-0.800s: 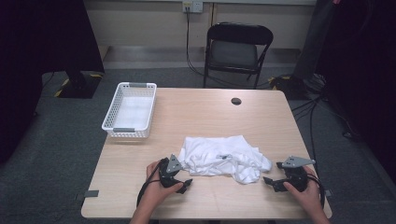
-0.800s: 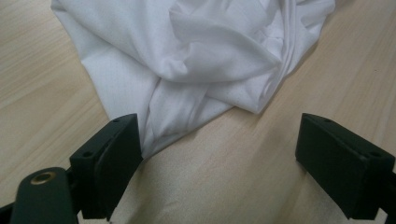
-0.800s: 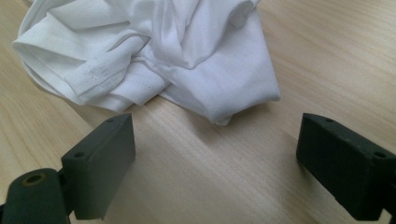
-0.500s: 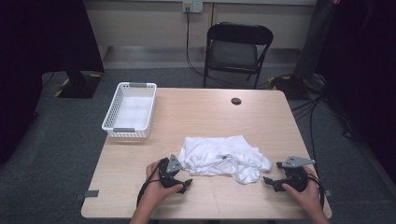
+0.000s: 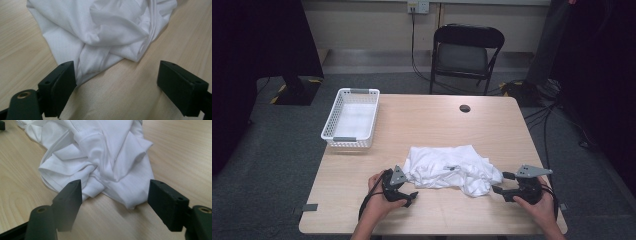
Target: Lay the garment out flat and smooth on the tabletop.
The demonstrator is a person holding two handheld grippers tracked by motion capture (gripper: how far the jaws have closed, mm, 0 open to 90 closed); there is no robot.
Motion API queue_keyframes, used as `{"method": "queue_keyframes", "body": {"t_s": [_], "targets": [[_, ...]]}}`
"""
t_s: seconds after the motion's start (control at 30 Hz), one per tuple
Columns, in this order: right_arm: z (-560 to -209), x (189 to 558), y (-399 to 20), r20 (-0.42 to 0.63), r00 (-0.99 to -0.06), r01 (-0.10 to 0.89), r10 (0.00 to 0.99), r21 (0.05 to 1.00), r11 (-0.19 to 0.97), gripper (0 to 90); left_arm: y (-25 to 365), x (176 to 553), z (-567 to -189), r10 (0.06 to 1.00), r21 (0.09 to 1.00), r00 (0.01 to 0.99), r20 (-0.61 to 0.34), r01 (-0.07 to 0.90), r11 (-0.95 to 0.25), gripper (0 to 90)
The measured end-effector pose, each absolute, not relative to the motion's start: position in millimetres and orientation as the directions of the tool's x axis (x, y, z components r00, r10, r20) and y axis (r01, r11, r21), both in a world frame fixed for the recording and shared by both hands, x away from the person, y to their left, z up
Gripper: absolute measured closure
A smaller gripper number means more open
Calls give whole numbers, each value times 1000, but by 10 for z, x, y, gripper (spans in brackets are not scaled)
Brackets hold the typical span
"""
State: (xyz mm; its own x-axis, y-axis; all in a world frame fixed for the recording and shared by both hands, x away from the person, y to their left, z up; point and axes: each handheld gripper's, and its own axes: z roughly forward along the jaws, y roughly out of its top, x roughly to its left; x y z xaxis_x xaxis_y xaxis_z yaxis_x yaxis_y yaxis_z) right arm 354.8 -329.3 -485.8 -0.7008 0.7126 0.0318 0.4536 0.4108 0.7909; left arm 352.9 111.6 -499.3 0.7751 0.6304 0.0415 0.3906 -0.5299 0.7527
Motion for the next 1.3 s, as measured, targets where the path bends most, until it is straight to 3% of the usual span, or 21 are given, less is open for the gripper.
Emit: {"method": "queue_keyframes", "body": {"t_s": [0.4,0.6,0.83,0.93,1.07,1.1,1.13,1.17,1.3], "targets": [[-4732,3679,-3131,70,-752,420,655,818,394,463,968,3713,-4698,651,840,759,12,345,-418,298],[-4695,3766,-2965,60,-779,398,624,817,418,552,858,3848,-4707,632,824,775,25,341,-451,427],[-4721,3871,-2866,50,-783,400,620,805,439,645,799,3947,-4780,617,809,787,19,350,-472,490],[-4757,3892,-2848,52,-783,407,620,797,447,626,787,3974,-4790,608,807,794,11,352,-474,500],[-4796,3912,-2834,69,-786,418,614,791,447,660,780,3972,-4788,595,798,804,8,354,-488,630],[-4817,3903,-2815,66,-795,417,603,782,463,758,778,3958,-4779,590,787,807,-1,364,-497,740],[-4817,3903,-2815,66,-795,417,603,782,463,758,773,3948,-4770,587,783,810,-6,369,-501,740],[-4814,3893,-2820,69,-793,418,605,784,459,829,762,3920,-4736,581,780,814,11,356,-514,783],[-4755,3864,-2846,72,-807,398,586,799,451,874,762,3878,-4649,563,777,827,4,351,-522,856]]}}
